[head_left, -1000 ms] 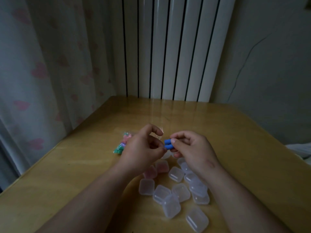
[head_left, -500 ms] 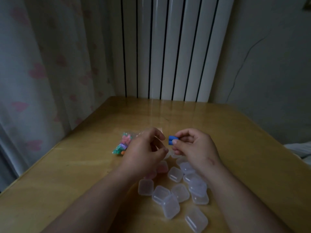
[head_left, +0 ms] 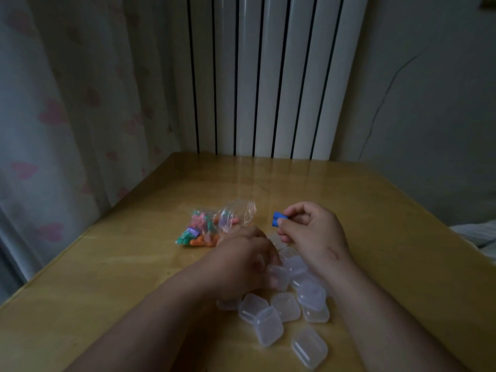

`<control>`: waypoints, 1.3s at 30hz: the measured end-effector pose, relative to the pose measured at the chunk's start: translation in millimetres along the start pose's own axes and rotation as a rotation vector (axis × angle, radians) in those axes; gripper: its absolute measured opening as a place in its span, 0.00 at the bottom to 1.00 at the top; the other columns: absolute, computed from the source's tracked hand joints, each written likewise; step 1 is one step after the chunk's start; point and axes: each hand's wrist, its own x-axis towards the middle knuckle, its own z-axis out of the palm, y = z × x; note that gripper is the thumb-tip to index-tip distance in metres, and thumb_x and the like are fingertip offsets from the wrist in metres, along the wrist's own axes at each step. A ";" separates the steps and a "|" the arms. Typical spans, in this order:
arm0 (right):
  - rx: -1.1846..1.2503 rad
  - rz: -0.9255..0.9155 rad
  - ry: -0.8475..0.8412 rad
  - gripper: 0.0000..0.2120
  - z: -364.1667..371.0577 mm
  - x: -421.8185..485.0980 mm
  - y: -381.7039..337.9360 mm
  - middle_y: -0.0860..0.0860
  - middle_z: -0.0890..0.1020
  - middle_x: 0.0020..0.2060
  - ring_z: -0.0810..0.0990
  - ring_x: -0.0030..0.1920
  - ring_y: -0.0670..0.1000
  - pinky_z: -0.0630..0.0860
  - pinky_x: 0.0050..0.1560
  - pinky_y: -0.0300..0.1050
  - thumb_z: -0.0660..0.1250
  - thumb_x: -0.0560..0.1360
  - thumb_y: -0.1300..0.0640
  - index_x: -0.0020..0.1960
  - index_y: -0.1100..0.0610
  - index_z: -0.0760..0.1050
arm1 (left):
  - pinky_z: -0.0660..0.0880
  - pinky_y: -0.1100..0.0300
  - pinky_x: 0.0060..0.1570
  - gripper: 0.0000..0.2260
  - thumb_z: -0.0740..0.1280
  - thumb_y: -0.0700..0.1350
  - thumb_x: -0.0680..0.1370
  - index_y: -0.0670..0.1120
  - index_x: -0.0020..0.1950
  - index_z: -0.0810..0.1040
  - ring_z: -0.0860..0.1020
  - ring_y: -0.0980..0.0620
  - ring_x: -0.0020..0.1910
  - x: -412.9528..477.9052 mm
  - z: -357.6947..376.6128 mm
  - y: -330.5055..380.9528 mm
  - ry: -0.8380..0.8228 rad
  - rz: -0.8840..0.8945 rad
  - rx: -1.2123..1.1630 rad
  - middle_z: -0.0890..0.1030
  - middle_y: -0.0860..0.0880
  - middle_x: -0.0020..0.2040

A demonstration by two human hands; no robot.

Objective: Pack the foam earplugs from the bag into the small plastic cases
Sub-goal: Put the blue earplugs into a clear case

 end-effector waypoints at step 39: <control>0.080 0.042 -0.265 0.08 1.5 -12.1 -2.7 0.55 0.86 0.40 0.85 0.42 0.49 0.80 0.43 0.41 0.70 0.75 0.53 0.46 0.56 0.85 | 0.81 0.45 0.52 0.17 0.76 0.59 0.64 0.59 0.50 0.81 0.84 0.51 0.50 0.4 -8.6 -13.6 0.519 -0.128 -0.700 0.84 0.51 0.49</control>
